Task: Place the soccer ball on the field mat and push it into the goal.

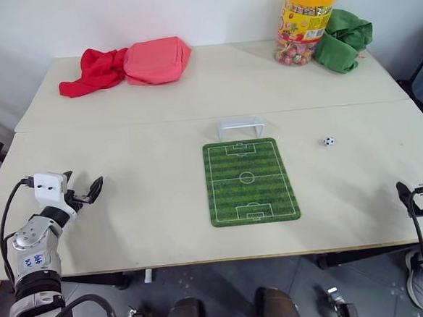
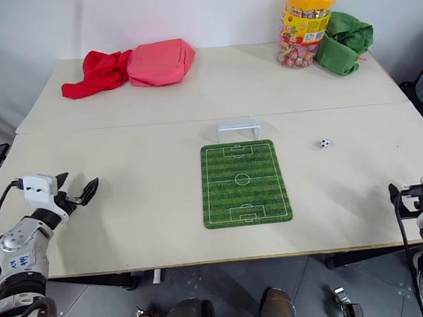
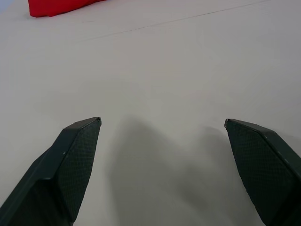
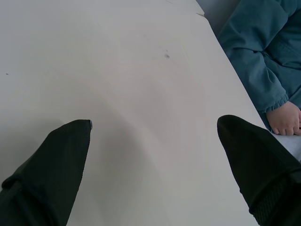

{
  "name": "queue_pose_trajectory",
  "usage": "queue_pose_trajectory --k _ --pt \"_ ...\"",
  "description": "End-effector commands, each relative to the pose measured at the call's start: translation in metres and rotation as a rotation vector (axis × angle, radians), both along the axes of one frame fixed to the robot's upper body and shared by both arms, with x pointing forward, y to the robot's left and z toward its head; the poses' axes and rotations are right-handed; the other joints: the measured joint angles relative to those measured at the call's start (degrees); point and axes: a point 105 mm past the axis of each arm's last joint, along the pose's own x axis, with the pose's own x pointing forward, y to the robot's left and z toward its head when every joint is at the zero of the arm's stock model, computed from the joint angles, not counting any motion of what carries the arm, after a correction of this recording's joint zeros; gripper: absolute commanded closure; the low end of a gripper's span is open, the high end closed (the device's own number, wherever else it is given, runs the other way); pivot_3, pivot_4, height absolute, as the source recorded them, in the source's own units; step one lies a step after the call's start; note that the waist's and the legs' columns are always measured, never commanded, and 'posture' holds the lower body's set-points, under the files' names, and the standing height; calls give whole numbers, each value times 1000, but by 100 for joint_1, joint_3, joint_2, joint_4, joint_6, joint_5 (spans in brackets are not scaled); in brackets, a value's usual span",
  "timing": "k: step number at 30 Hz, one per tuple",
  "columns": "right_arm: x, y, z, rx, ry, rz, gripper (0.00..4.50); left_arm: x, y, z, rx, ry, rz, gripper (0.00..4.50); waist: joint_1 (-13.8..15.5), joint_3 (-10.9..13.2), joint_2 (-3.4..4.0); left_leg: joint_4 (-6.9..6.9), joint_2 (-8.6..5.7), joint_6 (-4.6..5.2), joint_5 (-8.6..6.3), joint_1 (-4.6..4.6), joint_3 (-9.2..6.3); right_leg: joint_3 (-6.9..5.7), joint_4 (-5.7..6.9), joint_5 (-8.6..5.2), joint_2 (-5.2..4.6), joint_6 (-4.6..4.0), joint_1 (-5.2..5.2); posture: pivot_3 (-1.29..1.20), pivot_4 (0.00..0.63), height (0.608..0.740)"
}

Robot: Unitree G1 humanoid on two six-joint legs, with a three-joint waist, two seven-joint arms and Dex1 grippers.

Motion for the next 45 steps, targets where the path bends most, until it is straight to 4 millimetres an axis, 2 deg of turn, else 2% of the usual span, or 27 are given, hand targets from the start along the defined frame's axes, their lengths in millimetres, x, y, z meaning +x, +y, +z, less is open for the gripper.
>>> queue_pose_trajectory --k 1,5,7,9,11,14,17,20,25,31,38,45 --pt "1 -2 13 -32 -34 8 17 0 -5 -3 25 16 -24 0 1 0 0 0 0 0 0 0 0 0 0 0 0 0 0 0 150 740" --pt "2 -2 16 -29 -43 9 17 0 -7 3 -26 -5 -28 0 3 0 0 0 0 0 0 0 1 0 0 0 0 0 0 0 150 740" --pt "6 -1 22 -30 -53 19 17 0 -11 2 -13 24 -61 0 2 0 0 1 0 0 0 -1 1 1 0 0 0 0 -1 0 150 740" --pt "10 1 29 -36 -57 41 17 0 -13 7 -38 19 -88 0 -1 1 1 2 0 0 0 -2 2 3 0 0 0 0 -2 0 150 740" --pt "19 7 43 -30 -75 81 17 0 -24 17 -48 6 -165 0 -11 2 0 2 1 0 0 -3 3 4 0 0 2 0 -5 0 150 740" --pt "39 21 67 9 -106 153 17 -4 -44 27 6 -15 -309 0 -27 4 0 3 4 0 0 -6 7 6 1 1 4 -2 -11 0 150 740" --pt "57 36 81 39 -111 211 17 -5 -55 28 25 -12 -393 0 -38 4 0 3 10 -1 -1 -6 14 10 0 5 10 -8 -14 0 150 740" --pt "87 71 93 81 -117 332 17 -12 -77 42 -13 -95 -554 0 -33 5 -2 5 12 -2 -1 -14 14 10 1 5 13 -8 -23 0 150 740" --pt "122 110 87 99 -57 454 17 -33 -98 49 -10 -147 -787 0 -27 6 -4 8 13 -2 -1 -28 24 18 8 7 13 -11 -47 0 150 740" --pt "151 134 75 121 -24 513 17 -60 -107 42 -3 -94 -960 0 -41 7 -5 28 10 -1 -2 -93 21 17 17 7 13 -11 -101 0 150 740" --pt "163 137 57 142 10 501 17 -78 -99 41 4 -74 -922 0 -61 8 -4 33 12 -1 -1 -96 18 17 27 7 13 -12 -104 0 150 740" --pt "161 132 45 178 26 472 17 -90 -96 43 4 -62 -905 0 -65 10 -1 40 13 -1 -1 -97 18 18 31 7 14 -12 -104 0 150 740"
